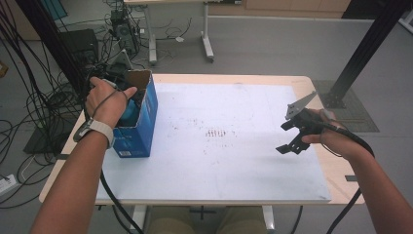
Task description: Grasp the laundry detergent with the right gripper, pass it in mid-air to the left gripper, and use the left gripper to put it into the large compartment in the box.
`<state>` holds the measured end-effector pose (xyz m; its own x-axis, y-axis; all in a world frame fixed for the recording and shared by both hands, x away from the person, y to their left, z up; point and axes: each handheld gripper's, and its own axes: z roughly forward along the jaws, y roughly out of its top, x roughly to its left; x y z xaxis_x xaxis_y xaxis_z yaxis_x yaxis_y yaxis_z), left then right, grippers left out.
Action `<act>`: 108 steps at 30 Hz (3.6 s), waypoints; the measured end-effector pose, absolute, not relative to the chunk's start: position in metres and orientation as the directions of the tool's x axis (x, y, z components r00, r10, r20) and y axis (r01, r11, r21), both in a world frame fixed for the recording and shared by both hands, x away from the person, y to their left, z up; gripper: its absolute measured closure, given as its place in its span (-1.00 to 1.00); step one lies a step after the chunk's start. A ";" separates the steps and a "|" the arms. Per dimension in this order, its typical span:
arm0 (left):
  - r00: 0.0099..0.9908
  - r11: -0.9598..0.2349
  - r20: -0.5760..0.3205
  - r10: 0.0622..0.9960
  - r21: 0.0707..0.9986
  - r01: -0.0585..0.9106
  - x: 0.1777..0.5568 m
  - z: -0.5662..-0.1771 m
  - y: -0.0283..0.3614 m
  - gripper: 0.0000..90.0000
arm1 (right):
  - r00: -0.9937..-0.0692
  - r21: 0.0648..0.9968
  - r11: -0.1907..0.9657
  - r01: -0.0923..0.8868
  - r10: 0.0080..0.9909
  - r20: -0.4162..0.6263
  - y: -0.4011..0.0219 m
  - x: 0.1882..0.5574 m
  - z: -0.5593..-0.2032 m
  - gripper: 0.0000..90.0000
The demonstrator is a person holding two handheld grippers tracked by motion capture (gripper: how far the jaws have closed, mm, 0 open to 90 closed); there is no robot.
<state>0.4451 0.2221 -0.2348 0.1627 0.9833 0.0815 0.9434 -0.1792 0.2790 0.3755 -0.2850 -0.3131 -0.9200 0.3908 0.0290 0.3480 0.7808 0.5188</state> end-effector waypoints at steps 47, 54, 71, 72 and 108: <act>0.827 -0.796 0.078 0.557 0.333 0.505 0.424 -0.184 0.101 -0.86 | -0.914 0.488 0.793 0.364 0.404 0.025 -0.294 0.371 -0.309 -0.83; 0.874 -0.851 0.092 0.477 0.298 0.433 0.424 -0.190 0.082 -0.85 | -0.912 0.487 0.791 0.371 0.409 0.031 -0.294 0.371 -0.309 -0.83; 0.930 -0.912 0.088 0.356 0.250 0.326 0.419 -0.197 0.048 -0.85 | -0.912 0.492 0.788 0.370 0.410 0.029 -0.293 0.372 -0.308 -0.83; 0.930 -0.912 0.088 0.357 0.249 0.326 0.419 -0.197 0.048 -0.85 | -0.911 0.491 0.788 0.371 0.410 0.029 -0.294 0.372 -0.307 -0.83; 0.926 -0.914 0.095 0.365 0.224 0.338 0.423 -0.202 0.045 -0.84 | -0.908 0.504 0.778 0.375 0.418 0.030 -0.295 0.370 -0.307 -0.83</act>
<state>0.4230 0.0451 -0.2015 0.9260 0.3654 0.0953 0.3378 -0.9143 0.2235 0.3697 -0.2950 -0.3072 -0.9079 0.4182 0.0299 0.3750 0.7781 0.5039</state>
